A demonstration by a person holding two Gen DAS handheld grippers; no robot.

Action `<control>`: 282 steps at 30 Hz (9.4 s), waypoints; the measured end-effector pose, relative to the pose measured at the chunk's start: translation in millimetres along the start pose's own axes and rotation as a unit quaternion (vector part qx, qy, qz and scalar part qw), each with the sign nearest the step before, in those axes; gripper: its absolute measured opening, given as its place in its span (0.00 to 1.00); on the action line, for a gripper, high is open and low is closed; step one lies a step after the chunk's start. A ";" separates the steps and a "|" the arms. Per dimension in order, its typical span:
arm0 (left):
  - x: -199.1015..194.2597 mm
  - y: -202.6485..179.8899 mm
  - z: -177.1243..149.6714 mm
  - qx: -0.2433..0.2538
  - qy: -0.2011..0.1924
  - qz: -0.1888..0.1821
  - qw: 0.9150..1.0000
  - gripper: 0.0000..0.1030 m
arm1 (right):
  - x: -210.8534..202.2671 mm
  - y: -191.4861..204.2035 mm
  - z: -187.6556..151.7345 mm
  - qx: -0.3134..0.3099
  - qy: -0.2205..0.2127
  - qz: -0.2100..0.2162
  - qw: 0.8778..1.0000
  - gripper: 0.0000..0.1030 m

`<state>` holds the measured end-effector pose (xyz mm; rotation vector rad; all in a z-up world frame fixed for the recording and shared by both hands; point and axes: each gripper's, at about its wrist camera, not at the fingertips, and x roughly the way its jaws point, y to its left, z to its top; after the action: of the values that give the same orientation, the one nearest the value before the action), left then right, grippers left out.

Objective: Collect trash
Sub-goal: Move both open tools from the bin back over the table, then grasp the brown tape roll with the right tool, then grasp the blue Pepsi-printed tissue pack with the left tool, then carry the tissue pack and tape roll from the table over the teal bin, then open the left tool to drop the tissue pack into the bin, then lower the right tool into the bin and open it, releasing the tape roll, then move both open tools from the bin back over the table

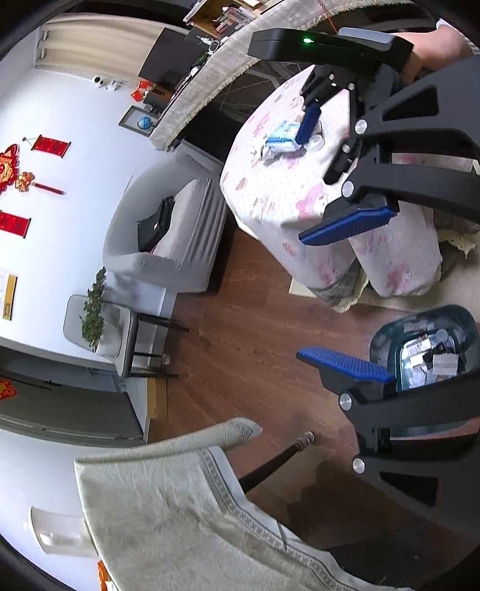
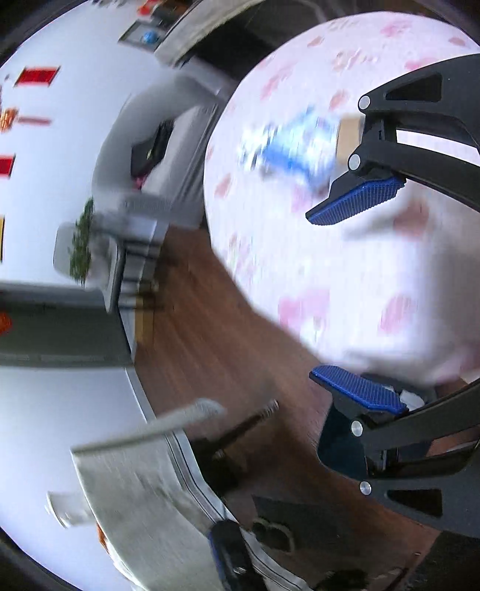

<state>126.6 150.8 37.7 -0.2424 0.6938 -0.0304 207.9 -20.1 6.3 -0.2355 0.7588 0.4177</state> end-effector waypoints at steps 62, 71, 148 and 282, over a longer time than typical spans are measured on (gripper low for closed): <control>111.3 -216.4 -28.2 0.172 0.052 -0.091 0.979 0.86 | -39.0 -197.4 -69.7 0.156 0.038 -0.051 0.986 0.62; 141.9 -233.2 -33.1 0.178 0.078 -0.066 0.979 0.90 | -47.1 -230.1 -75.2 0.194 0.028 -0.031 0.980 0.62; 61.6 -102.1 -34.7 0.102 0.073 -0.017 0.992 0.71 | -26.5 -82.1 -18.9 0.083 0.035 0.078 0.993 0.62; -50.7 71.3 -23.2 -0.026 -0.014 0.071 0.997 0.37 | 118.8 202.8 -73.6 -0.143 0.212 0.188 0.948 0.69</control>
<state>69.0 220.7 35.9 -0.2416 0.6839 0.1271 149.0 168.3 -141.1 -0.4649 1.1732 0.8602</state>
